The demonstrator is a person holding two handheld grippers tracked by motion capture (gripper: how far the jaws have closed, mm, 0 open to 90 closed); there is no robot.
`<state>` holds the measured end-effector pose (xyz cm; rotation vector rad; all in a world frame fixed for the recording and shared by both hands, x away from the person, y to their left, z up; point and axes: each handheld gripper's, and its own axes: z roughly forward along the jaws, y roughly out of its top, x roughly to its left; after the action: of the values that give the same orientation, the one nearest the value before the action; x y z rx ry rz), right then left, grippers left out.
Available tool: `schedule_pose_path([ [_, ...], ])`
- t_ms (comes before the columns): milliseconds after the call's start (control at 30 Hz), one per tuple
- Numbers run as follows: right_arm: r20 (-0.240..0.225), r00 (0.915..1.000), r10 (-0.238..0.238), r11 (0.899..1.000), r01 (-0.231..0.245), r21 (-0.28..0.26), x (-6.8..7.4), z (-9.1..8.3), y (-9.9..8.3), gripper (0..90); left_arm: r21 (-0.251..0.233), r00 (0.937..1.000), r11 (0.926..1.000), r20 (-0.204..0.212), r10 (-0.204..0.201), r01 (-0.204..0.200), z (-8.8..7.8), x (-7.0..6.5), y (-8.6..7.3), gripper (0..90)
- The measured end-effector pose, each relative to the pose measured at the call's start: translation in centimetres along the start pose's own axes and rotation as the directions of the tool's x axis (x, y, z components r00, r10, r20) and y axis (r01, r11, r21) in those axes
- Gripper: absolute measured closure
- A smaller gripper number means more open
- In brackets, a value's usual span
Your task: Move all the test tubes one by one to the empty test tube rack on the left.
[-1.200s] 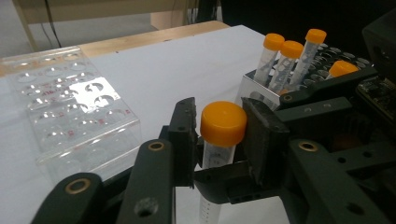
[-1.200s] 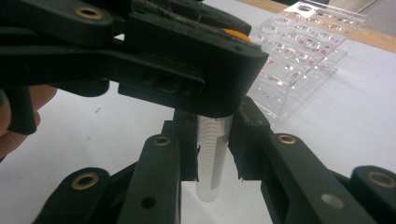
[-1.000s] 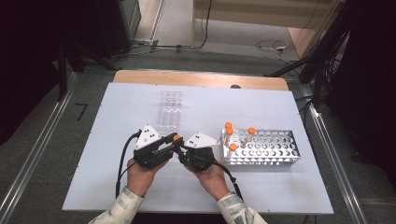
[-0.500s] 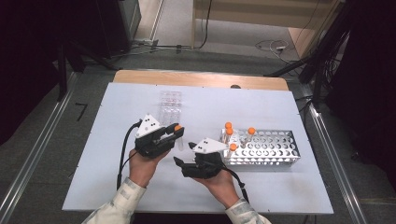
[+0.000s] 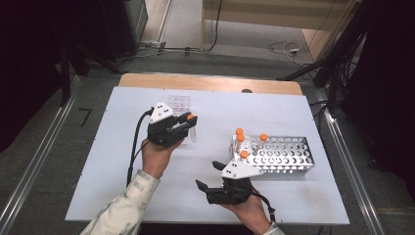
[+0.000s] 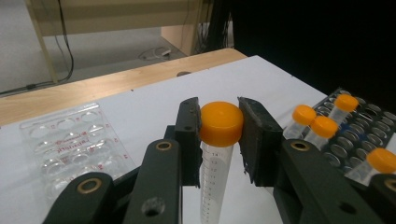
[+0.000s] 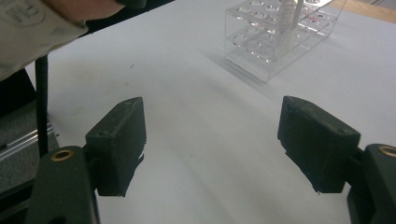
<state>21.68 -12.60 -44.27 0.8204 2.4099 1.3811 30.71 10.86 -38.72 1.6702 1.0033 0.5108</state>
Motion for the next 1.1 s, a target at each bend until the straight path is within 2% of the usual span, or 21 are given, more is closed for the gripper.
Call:
schedule_pose_path([
  [233,0.011,0.9999,0.000,1.000,0.000,0.007,-0.2,-1.2,-1.7,20.5,-0.006,0.9993,0.9997,-0.030,-0.024,0.024,0.4,1.3,0.7,70.5],
  [333,0.011,0.9999,0.008,1.000,-0.008,0.005,-0.5,-1.8,-2.6,20.6,-0.008,0.9989,0.9998,-0.043,-0.018,0.018,0.4,1.5,1.0,70.5],
  [500,0.018,0.9996,0.020,1.000,-0.020,0.014,-1.0,-2.7,-3.5,19.5,-0.023,0.9976,0.9993,-0.062,-0.030,0.029,0.6,2.2,1.6,70.6],
  [667,0.037,0.9986,0.038,0.999,-0.039,0.014,-1.5,-3.4,-4.2,19.5,-0.017,0.9958,0.9998,-0.091,-0.012,0.010,1.1,2.6,1.8,70.6],
  [767,0.040,0.9982,0.045,0.999,-0.045,0.011,-1.6,-3.8,-4.4,19.6,-0.019,0.9941,0.9997,-0.107,-0.018,0.016,1.3,3.1,1.9,70.6],
  [1000,0.058,0.9972,0.049,0.999,-0.050,0.016,-1.9,-4.2,-4.9,19.5,-0.023,0.9872,0.9997,-0.159,0.005,-0.008,1.7,3.7,2.2,70.6],
  [1100,0.058,0.9970,0.051,0.999,-0.051,0.011,-2.0,-4.4,-4.9,19.5,-0.020,0.9860,0.9998,-0.167,0.004,-0.007,2.1,3.9,2.1,70.5],
])
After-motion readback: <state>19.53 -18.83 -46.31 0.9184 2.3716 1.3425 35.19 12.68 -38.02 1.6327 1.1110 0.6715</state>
